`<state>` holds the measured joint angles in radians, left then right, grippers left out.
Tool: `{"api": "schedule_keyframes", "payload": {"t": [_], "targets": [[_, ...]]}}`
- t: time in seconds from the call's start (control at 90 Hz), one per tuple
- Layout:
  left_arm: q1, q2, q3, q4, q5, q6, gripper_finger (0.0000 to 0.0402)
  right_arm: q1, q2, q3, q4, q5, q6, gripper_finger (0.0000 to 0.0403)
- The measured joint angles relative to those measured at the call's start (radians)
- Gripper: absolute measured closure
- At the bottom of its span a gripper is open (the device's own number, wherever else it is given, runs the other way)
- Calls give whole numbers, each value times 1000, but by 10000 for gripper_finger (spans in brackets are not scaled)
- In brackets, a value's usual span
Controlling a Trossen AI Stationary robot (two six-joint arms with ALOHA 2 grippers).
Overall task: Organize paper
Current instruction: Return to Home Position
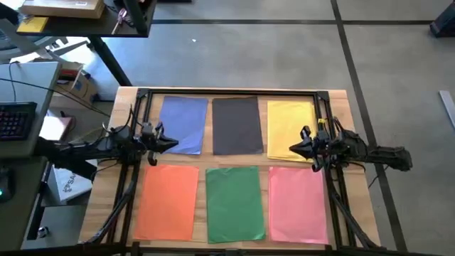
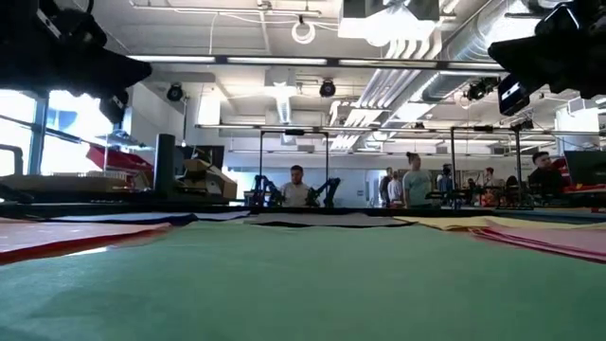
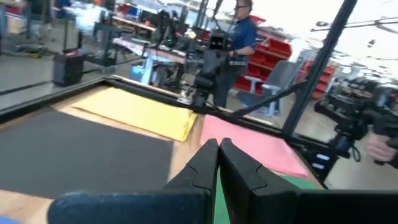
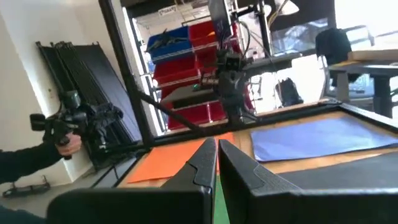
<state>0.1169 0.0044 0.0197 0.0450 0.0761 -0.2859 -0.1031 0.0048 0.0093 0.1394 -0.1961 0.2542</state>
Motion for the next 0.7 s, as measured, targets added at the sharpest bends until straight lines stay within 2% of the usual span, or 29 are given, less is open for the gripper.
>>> {"api": "schedule_keyframes", "payload": {"t": [0.333, 0.5, 0.7], "targets": [[-49, 0, -8, 5, 6, 62, 402, -71, 0, 0, -11, -22, 1, 403], [-105, 1, -8, -6, 6, 62, 402, -72, 5, 0, -92, -21, 15, 403], [-142, 2, -7, -31, -22, 118, 402, -71, 23, 0, -89, -56, -109, 403]]}}
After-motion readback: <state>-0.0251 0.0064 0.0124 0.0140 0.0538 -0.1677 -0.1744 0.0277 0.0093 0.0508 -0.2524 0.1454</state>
